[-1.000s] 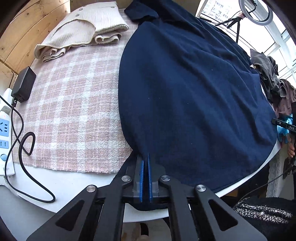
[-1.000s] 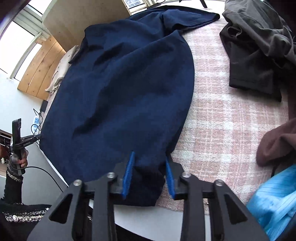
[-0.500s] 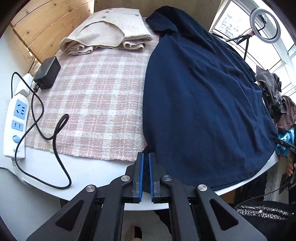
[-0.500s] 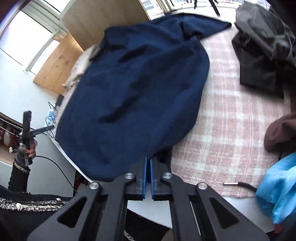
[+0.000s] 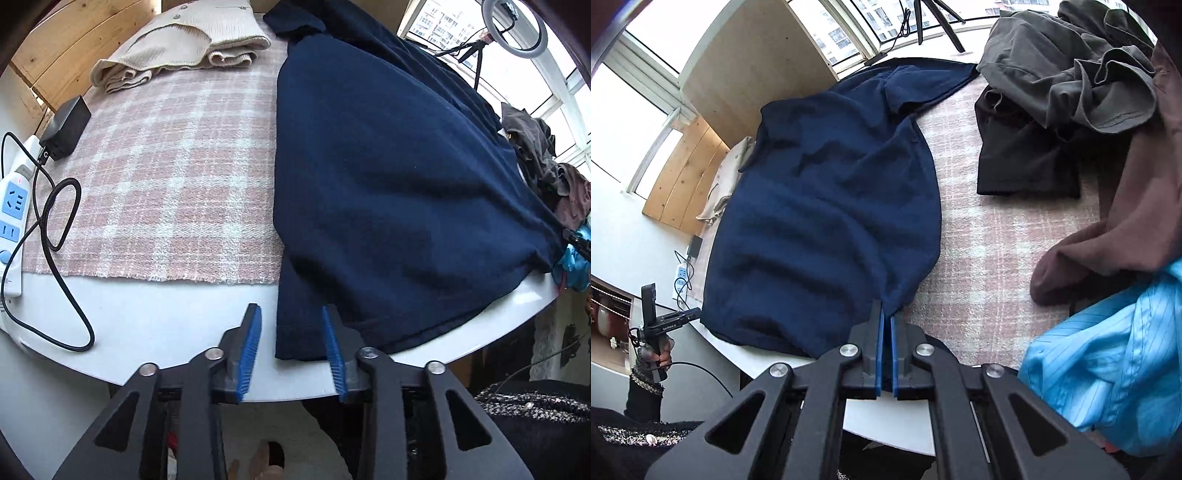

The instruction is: Fold clothes

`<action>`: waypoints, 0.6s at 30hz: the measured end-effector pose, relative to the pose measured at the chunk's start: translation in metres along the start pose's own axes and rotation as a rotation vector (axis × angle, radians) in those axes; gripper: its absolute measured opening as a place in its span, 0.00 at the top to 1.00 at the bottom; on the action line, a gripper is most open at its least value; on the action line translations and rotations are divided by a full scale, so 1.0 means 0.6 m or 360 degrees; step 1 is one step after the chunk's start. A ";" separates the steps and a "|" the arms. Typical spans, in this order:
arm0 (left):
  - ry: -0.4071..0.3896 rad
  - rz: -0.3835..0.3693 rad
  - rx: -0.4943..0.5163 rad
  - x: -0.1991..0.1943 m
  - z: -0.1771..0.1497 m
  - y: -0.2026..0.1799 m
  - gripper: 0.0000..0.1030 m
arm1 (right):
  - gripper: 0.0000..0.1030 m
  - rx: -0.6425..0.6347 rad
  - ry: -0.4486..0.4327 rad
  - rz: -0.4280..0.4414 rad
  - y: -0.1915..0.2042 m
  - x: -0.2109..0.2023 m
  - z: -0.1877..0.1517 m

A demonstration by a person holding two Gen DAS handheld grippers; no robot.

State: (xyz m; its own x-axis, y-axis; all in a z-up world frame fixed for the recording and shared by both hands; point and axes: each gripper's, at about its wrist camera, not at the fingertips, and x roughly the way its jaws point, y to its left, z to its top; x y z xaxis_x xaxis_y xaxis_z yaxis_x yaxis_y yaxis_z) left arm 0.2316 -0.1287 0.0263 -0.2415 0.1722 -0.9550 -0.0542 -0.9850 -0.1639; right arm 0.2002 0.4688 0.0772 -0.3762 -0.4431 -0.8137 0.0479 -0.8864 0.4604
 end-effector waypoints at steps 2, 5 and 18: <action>-0.0009 0.0003 0.0002 0.009 -0.010 -0.012 0.68 | 0.97 0.0012 -0.0002 0.0005 -0.006 0.002 -0.001; -0.0018 0.0005 0.0007 0.014 -0.020 -0.026 0.98 | 0.97 0.0033 -0.0009 0.0024 -0.008 0.004 -0.001; -0.0146 0.0089 -0.0129 -0.108 -0.023 0.029 0.99 | 0.73 0.0077 0.0087 0.0132 -0.002 0.028 -0.065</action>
State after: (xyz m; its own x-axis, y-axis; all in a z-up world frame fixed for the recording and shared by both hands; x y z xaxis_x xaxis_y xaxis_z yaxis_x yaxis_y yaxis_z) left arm 0.2597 -0.1569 0.0822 -0.3299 0.1138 -0.9371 0.0394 -0.9902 -0.1341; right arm 0.2296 0.4571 0.0490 -0.3215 -0.5223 -0.7898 0.0315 -0.8395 0.5424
